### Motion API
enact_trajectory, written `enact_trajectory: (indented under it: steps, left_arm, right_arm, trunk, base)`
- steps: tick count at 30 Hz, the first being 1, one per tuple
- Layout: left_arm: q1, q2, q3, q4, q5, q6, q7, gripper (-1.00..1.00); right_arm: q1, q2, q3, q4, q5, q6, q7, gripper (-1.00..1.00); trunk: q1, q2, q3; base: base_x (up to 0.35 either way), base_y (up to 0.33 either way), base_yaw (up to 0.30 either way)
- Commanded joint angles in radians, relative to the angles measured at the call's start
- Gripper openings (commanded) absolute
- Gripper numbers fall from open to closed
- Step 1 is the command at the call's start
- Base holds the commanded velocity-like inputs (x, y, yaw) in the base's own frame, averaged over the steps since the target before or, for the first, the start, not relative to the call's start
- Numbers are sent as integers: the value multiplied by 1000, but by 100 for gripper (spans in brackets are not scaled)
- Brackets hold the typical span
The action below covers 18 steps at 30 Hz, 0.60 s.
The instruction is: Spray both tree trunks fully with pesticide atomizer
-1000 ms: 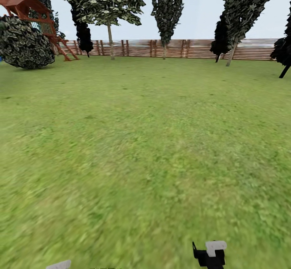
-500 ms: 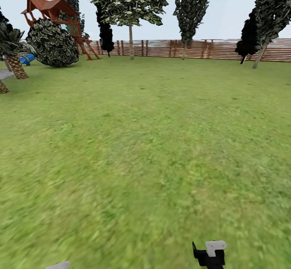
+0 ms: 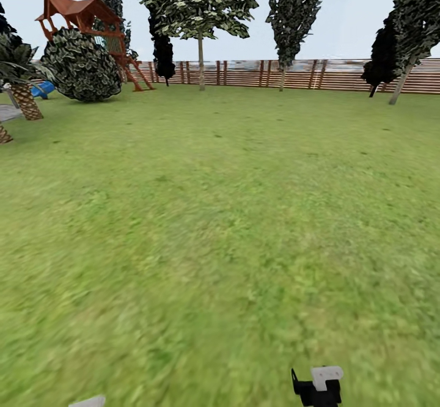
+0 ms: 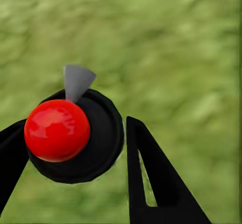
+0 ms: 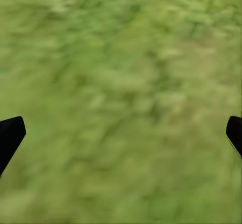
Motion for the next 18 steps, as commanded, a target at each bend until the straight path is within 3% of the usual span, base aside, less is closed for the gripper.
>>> enact_trajectory:
  steps: [1,6,18]
  left_arm:
    - [-1,0,5,0,3,-3,-2,-100]
    - [-1,0,5,0,3,-3,-2,-100]
    - [-1,-1,5,1,3,-3,-2,-100]
  right_arm:
    - [0,-1,9,1,-9,-2,-2,100]
    - [0,0,9,0,-11,-2,-4,100]
    - [0,1,10,0,-13,-2,-6,100]
  trunk:
    - [0,0,-1]
    - [0,0,-1]
    - [0,0,-1]
  base:
    - [336,0,0]
    - [336,0,22]
    - [338,0,263]
